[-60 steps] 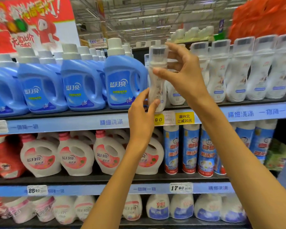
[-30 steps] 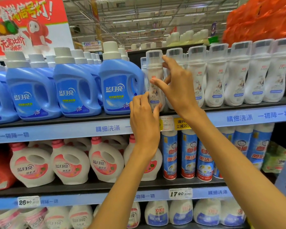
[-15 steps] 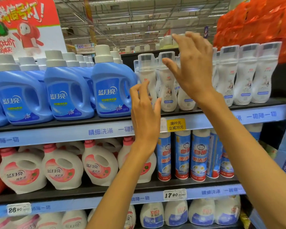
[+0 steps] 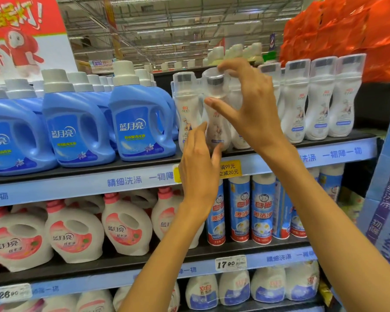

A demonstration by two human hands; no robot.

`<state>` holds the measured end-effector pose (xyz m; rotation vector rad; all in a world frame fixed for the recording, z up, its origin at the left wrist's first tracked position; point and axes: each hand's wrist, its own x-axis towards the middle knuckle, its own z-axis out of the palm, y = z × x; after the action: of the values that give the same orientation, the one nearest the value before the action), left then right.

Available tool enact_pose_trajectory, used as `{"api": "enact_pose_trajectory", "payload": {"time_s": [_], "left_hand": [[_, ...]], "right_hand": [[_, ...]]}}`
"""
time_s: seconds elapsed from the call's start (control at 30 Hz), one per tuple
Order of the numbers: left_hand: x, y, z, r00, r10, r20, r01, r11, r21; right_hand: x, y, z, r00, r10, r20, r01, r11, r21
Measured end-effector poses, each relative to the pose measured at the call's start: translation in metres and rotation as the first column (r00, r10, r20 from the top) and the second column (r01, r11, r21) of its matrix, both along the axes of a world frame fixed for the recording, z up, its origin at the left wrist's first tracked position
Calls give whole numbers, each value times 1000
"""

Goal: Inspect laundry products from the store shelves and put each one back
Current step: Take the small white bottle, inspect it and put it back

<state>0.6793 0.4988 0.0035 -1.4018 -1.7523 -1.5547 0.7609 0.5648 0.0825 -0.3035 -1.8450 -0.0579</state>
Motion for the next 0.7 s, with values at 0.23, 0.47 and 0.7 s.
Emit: {"api": "enact_pose_trajectory", "payload": {"time_s": [0.23, 0.47, 0.7], "left_hand": [[-1, -14, 1, 997, -75, 16, 76, 996, -37], [12, -57, -21, 796, -491, 354, 537, 843, -37], [28, -84, -70, 591, -549, 591, 667, 745, 25]], "right_hand": [[14, -18, -8, 895, 390, -217, -437, 863, -252], [32, -34, -32, 756, 546, -361, -655, 613, -443], [30, -43, -83, 692, 576, -435, -686, 338, -644]]}}
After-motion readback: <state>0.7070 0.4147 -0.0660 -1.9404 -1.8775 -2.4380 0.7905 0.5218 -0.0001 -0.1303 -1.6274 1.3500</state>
